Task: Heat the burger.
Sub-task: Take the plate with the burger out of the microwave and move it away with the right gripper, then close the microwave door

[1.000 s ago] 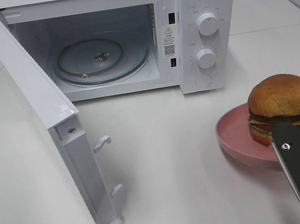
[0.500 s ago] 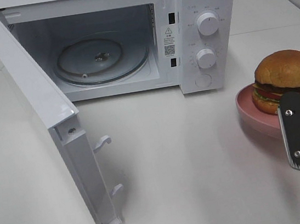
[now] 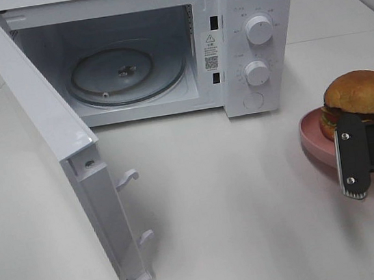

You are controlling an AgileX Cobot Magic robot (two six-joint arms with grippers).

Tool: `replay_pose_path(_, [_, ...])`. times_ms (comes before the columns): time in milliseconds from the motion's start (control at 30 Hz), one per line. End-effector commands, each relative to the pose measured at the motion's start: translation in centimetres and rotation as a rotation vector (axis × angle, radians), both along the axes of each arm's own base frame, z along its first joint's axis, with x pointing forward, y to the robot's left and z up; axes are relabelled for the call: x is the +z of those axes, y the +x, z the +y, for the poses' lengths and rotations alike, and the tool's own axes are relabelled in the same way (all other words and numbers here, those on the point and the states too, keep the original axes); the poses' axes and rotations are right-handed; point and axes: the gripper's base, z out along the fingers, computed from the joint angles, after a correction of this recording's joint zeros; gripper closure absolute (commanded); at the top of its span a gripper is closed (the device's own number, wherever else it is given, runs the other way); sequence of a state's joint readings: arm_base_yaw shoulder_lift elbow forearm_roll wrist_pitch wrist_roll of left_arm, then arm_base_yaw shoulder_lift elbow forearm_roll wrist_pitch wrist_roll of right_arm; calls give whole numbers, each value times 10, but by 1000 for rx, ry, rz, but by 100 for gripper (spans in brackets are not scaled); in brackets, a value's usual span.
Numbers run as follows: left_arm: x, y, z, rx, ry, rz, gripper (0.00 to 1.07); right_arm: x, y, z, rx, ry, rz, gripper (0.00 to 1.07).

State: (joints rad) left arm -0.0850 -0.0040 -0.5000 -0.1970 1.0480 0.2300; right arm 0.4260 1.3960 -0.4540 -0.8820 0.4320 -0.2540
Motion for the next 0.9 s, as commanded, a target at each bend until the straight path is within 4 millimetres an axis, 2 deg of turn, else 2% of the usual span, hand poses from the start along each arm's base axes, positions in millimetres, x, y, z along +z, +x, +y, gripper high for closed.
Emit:
replay_pose_path(33, [0, 0, 0, 0, -12, -12, 106, -1, 6, 3, 46, 5, -21, 107])
replay_pose_path(267, [0, 0, 0, 0, -12, -12, 106, -5, 8, 9, 10, 89, -39, 105])
replay_pose_path(333, [0, 0, 0, 0, -12, -12, 106, -5, 8, 9, -16, 111, -47, 98])
replay_pose_path(367, [0, 0, 0, 0, -12, -12, 106, -5, 8, 9, -16, 111, -47, 98])
replay_pose_path(433, [0, 0, 0, 0, -12, -12, 106, -5, 8, 9, -36, 122, -49, 90])
replay_pose_path(467, [0, 0, 0, 0, -12, -12, 106, -5, 8, 9, -36, 122, -49, 90])
replay_pose_path(500, [0, 0, 0, 0, -12, -12, 106, -5, 8, 9, -52, 131, -53, 81])
replay_pose_path(533, [0, 0, 0, 0, -12, -12, 106, -5, 8, 9, -52, 131, -53, 81])
replay_pose_path(567, [0, 0, 0, 0, -12, -12, 106, -5, 8, 10, -75, 144, -56, 72])
replay_pose_path(667, [0, 0, 0, 0, -12, -12, 106, -5, 8, 9, -113, 164, -64, 64])
replay_pose_path(900, [0, 0, 0, 0, -12, -12, 106, -5, 7, 7, -219, 191, -77, 61])
